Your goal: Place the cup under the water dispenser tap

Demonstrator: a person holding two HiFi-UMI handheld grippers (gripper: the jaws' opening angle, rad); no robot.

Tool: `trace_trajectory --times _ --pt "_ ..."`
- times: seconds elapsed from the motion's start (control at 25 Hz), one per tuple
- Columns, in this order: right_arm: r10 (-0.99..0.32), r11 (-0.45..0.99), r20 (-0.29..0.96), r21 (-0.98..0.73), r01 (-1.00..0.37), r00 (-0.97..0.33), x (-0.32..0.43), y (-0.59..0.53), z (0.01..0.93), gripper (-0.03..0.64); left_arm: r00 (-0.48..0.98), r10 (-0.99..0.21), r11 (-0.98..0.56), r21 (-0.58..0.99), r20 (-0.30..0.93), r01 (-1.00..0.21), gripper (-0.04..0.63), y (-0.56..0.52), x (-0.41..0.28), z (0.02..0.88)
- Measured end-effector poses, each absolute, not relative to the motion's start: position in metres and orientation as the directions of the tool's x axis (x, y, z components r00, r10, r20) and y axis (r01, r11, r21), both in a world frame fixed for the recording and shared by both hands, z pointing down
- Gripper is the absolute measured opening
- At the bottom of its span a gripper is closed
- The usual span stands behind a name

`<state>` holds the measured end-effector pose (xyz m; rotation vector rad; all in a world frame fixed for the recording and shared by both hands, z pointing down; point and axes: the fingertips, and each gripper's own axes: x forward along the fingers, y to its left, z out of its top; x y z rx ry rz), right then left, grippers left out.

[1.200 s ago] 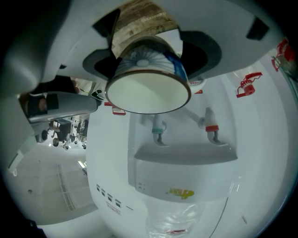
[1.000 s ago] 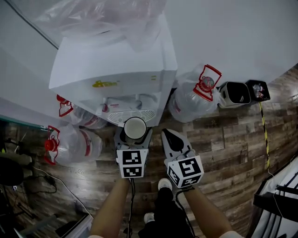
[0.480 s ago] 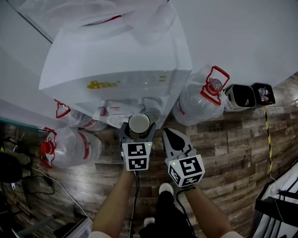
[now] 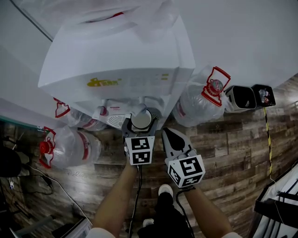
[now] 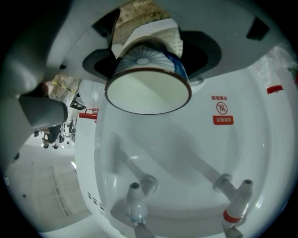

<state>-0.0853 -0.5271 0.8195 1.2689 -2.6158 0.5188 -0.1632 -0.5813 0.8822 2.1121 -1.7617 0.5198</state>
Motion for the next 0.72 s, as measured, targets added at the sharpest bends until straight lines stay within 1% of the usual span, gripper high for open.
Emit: trace_trajectory --times 0.44,0.72 --pt "-0.722 0.567 0.322 -0.234 -0.790 -0.613 -0.0827 -0.5231 0.8244 0.020 0.133 -0.902 -0.154 -0.017 0.410 -0.988 0.428 -0.5845 -0.1616 0.8797" --pt "-0.722 0.561 0.335 -0.229 -0.796 -0.605 -0.0791 -0.5197 0.8290 0.020 0.082 -0.916 -0.097 -0.018 0.392 -0.995 0.428 -0.5793 -0.1666 0.8774"
